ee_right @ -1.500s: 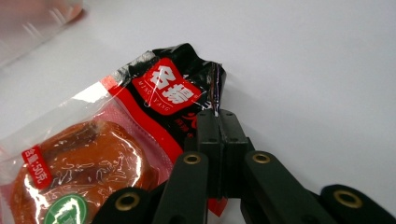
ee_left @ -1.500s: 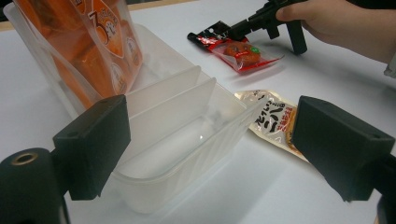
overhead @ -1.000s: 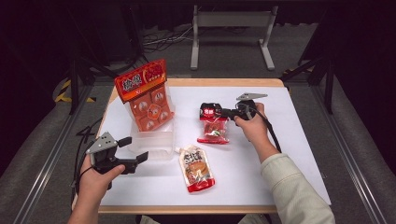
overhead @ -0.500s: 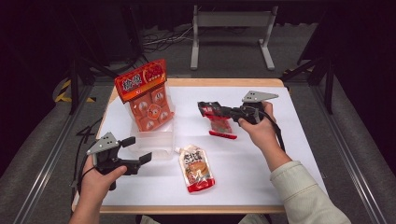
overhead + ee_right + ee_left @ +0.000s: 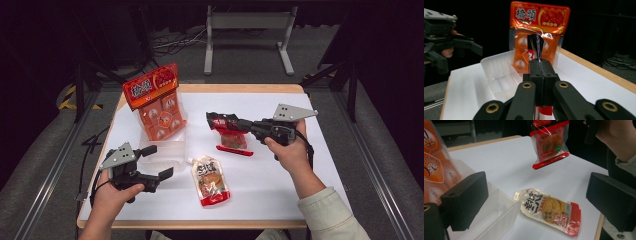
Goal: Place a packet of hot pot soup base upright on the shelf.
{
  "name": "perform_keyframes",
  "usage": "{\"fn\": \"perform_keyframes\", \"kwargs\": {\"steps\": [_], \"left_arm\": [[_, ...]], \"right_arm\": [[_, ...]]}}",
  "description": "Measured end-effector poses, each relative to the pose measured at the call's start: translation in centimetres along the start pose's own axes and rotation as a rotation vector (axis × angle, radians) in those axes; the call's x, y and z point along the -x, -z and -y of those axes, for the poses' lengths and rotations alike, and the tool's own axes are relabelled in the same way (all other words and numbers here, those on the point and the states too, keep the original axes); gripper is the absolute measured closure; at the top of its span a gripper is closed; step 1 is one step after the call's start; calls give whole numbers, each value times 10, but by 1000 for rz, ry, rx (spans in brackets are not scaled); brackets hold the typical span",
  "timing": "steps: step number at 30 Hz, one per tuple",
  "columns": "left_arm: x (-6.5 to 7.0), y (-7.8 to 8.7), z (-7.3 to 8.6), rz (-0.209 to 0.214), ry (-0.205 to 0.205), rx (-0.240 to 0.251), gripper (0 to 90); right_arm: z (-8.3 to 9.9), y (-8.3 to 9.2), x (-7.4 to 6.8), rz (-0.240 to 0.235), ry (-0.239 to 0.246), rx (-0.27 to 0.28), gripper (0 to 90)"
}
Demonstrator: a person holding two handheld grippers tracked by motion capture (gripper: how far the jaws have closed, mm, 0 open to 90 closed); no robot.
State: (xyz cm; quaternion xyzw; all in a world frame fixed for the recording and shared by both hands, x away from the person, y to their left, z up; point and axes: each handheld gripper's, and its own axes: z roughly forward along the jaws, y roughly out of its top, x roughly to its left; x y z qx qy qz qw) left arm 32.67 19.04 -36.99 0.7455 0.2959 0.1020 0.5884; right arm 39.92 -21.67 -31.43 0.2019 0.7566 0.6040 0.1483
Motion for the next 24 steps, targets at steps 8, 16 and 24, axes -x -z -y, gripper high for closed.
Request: {"fn": "perform_keyframes", "kwargs": {"steps": [8, 16, 24], "left_arm": [[6, -5, -2, 20, -20, 2, 48], [10, -7, -3, 43, -48, -36, 121], [17, -20, -5, 31, -88, -63, 179]], "right_arm": [[1, 7, -19, -57, 13, 31, 900], [17, 11, -38, -71, -13, 80, 900], [19, 9, -50, -95, 1, 68, 900]]}}
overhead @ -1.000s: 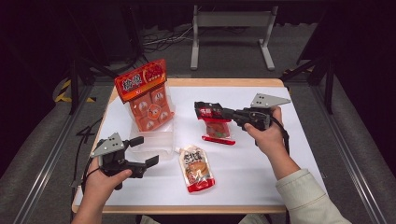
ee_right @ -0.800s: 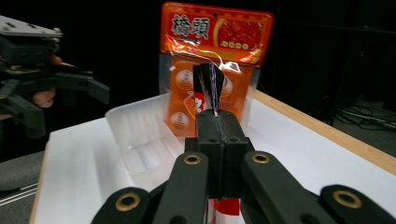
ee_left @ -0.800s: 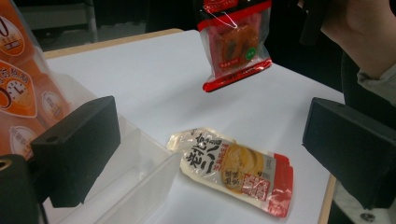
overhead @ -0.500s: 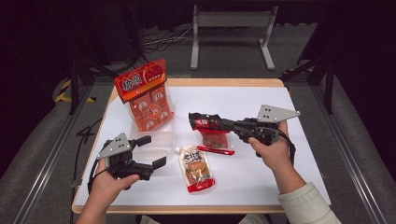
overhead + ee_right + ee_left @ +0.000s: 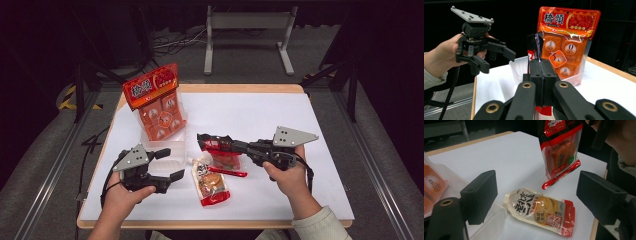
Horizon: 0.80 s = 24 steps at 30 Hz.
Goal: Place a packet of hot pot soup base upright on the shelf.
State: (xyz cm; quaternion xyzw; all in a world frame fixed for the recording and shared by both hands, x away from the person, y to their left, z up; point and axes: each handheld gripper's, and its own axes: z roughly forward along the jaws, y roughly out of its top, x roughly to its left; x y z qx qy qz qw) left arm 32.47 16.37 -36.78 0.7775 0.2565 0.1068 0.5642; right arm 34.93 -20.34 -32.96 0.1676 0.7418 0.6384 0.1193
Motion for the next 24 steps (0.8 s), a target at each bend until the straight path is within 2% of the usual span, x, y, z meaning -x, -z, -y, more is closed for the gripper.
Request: {"fn": "perform_keyframes", "kwargs": {"steps": [4, 11, 16, 19, 21, 22, 24], "left_arm": [[2, -8, -2, 7, 5, 22, 177], [11, -24, -7, 75, 25, 63, 155], [15, -32, -9, 96, 10, 58, 151], [15, -38, -11, 87, -3, 46, 151], [15, -40, -11, 96, -7, 50, 151], [17, -43, -12, 118, -1, 53, 151], [17, -45, -12, 124, -3, 56, 151]], "right_arm": [[-1, -1, -5, -17, 2, 7, 900], [-1, -5, -14, -50, 10, 6, 900], [0, -9, -18, -70, 14, 2, 900], [0, -10, -20, -73, 19, 6, 900], [0, -10, -20, -78, 20, 8, 900], [0, -10, -20, -81, 21, 8, 900], [1, -11, -20, -81, 21, 6, 900]]}}
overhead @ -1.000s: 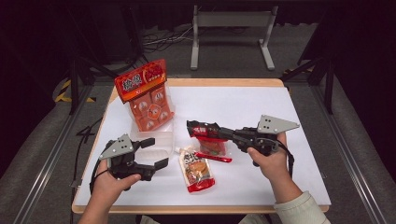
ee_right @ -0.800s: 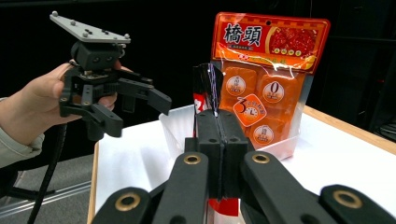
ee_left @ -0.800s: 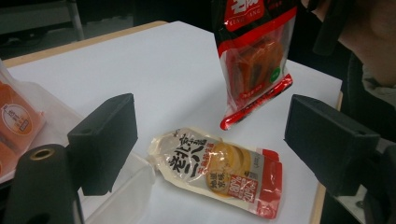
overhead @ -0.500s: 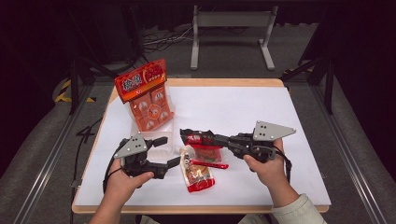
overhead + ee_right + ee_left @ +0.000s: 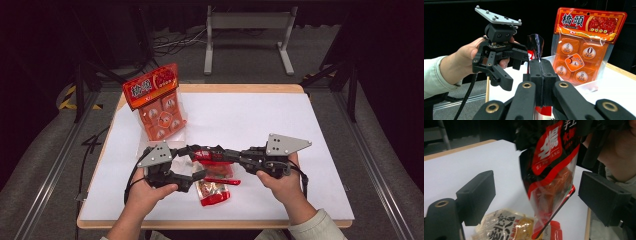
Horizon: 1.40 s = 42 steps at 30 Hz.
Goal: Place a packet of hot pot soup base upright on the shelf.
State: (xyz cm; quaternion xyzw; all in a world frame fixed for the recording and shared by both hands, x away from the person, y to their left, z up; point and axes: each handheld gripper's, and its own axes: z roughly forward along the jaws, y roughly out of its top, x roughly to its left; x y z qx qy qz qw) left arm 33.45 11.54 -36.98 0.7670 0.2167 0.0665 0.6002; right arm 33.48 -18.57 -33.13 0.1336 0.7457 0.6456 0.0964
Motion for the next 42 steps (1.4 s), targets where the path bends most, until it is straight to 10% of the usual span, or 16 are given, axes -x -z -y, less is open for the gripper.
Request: {"fn": "perform_keyframes", "kwargs": {"steps": [18, 28, 42], "left_arm": [[1, -17, -1, 72, 42, 4, 244], [-2, -7, -3, 88, 33, 79, 622], [3, 3, -9, 137, -10, 59, 868]], "right_arm": [[7, -7, -1, -17, -9, -15, 900], [8, -7, 0, -20, -12, -6, 900], [9, -7, 1, -21, -27, 3, 900]]}}
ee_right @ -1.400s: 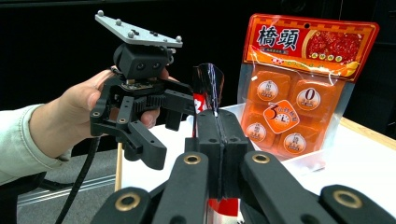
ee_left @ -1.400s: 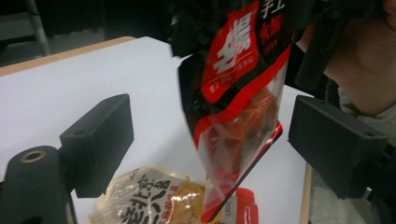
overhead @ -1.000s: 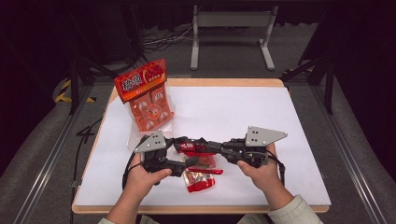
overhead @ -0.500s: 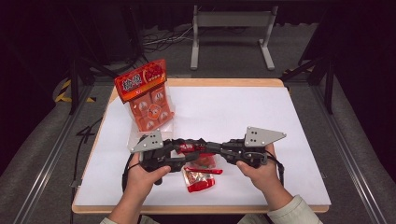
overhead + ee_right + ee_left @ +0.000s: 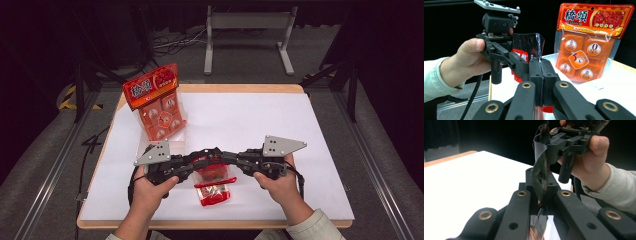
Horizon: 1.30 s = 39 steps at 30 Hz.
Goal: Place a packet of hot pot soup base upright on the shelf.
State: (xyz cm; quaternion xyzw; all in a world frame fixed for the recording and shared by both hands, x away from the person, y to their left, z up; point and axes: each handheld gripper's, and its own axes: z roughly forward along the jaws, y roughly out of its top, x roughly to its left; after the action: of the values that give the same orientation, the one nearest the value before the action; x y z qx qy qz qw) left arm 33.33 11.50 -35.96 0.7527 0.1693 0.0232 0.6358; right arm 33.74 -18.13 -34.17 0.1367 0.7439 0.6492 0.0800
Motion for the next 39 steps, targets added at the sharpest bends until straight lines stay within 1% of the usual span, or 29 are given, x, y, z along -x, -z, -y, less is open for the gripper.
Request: {"fn": "perform_keyframes", "kwargs": {"steps": [3, 5, 6, 7, 8, 10, 11, 14, 16, 18, 19, 20, 21, 22, 24, 26, 28, 29, 31, 34, 35, 36, 37, 39], "left_arm": [[1, 1, -1, -1, -13, -4, 881], [2, 1, -1, 0, -13, -4, 886], [3, 1, -2, -3, -24, -6, 891], [3, 1, -2, -3, -24, -6, 893], [5, 2, -4, -13, -42, -12, 895], [9, 2, -6, -24, -73, -19, 896], [11, 3, -9, -25, -89, -31, 896], [14, 3, -11, -25, -99, -35, 897], [16, 3, -13, -26, -116, -50, 898], [17, 3, -14, -27, -121, -53, 898], [17, 4, -15, -31, -133, -57, 897], [18, 5, -16, -33, -130, -58, 898], [18, 7, -17, -35, -131, -57, 898], [18, 9, -19, -37, -141, -52, 898], [17, 12, -21, -41, -141, -48, 897], [16, 16, -23, -45, -137, -39, 897], [13, 22, -27, -56, -146, -58, 897], [13, 22, -27, -56, -146, -58, 897], [12, 25, -29, -66, -157, -68, 897], [10, 29, -33, -78, -168, -80, 897], [10, 31, -34, -81, -165, -76, 897], [8, 33, -35, -85, -167, -80, 897], [7, 35, -36, -90, -173, -81, 897], [4, 40, -38, -100, -169, -79, 897]], "right_arm": [[0, 0, 0, 0, 0, 0, 899], [0, 0, 0, 0, 1, 0, 898], [0, 0, 0, 1, 1, 1, 896], [0, 0, 0, 3, 2, 2, 894], [0, 0, 0, 4, 2, 4, 889], [0, 0, 0, 4, 0, 7, 882], [0, 1, 0, 2, -2, 10, 875], [-1, 1, 0, -2, -6, 11, 849], [-1, 2, 1, 2, -9, 15, 812], [-1, 3, 0, 14, 0, 10, 780], [-1, 4, 0, 18, 2, 9, 777], [-1, 5, 1, 25, 3, 7, 766], [-1, 7, 1, 33, 0, 7, 745], [-1, 9, 2, 39, -5, 7, 730], [-1, 11, 3, 43, -12, 6, 719], [-1, 16, 4, 59, -16, 1, 684], [0, 23, 6, 80, -21, -5, 654], [0, 23, 6, 80, -21, -5, 654], [0, 28, 7, 109, -23, -26, 637], [1, 41, 11, 150, -41, -43, 614], [1, 41, 11, 150, -41, -43, 614], [2, 47, 13, 165, -53, -50, 608], [2, 47, 13, 165, -53, -50, 608], [3, 53, 14, 185, -55, -54, 599]]}}
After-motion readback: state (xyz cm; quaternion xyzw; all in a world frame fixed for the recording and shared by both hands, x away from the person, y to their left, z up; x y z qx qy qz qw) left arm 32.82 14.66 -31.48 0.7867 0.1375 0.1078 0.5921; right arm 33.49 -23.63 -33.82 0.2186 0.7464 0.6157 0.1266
